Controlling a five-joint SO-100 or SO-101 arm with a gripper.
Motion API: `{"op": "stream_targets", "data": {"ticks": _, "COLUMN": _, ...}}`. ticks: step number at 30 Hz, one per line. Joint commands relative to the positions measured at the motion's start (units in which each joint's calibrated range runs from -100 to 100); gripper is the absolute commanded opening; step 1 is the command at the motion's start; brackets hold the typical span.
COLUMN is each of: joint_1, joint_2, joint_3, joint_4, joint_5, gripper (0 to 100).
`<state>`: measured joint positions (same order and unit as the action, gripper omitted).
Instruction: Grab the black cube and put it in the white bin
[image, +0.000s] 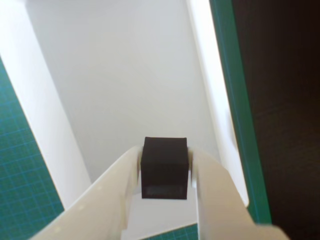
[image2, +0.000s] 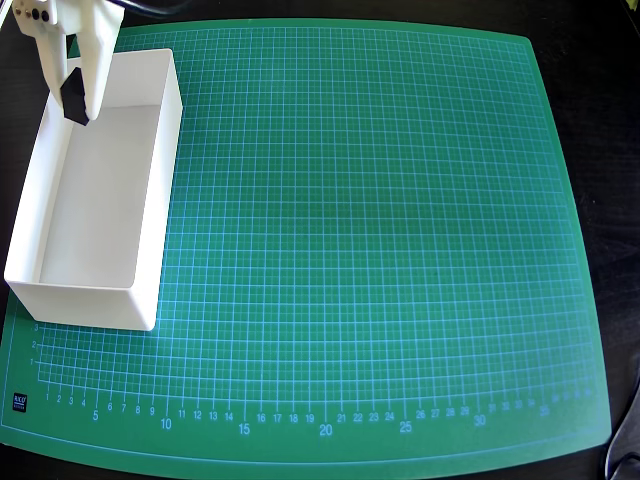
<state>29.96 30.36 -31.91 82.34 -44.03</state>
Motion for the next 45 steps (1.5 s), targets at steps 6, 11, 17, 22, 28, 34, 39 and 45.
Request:
{"op": "stream_targets", "data": {"ticks": 6, "joint_1": 0.4, "joint_2": -0.5, "joint_3": -2.5, "joint_4": -0.7, "joint_5": 0.5, "gripper": 1}}
{"op": "stream_targets", "data": {"ticks": 11, "joint_1": 0.4, "joint_2": -0.4, "joint_3": -2.5, "joint_4": -0.8, "joint_5": 0.5, "gripper": 1}}
{"op": "stream_targets", "data": {"ticks": 17, "joint_1": 0.4, "joint_2": -0.4, "joint_3": -2.5, "joint_4": -0.9, "joint_5": 0.5, "gripper": 4}}
{"op": "stream_targets", "data": {"ticks": 22, "joint_1": 0.4, "joint_2": -0.4, "joint_3": -2.5, "joint_4": -0.9, "joint_5": 0.5, "gripper": 12}}
{"op": "stream_targets", "data": {"ticks": 28, "joint_1": 0.4, "joint_2": -0.5, "joint_3": -2.5, "joint_4": -0.9, "joint_5": 0.5, "gripper": 18}}
{"op": "stream_targets", "data": {"ticks": 34, "joint_1": 0.2, "joint_2": -0.6, "joint_3": -2.5, "joint_4": -0.9, "joint_5": 0.5, "gripper": 18}}
{"op": "stream_targets", "data": {"ticks": 39, "joint_1": -0.1, "joint_2": -1.5, "joint_3": -2.5, "joint_4": -0.8, "joint_5": 0.5, "gripper": 18}}
{"op": "stream_targets", "data": {"ticks": 45, "joint_1": -1.1, "joint_2": -5.5, "joint_3": -2.5, "joint_4": 0.2, "joint_5": 0.5, "gripper": 18}}
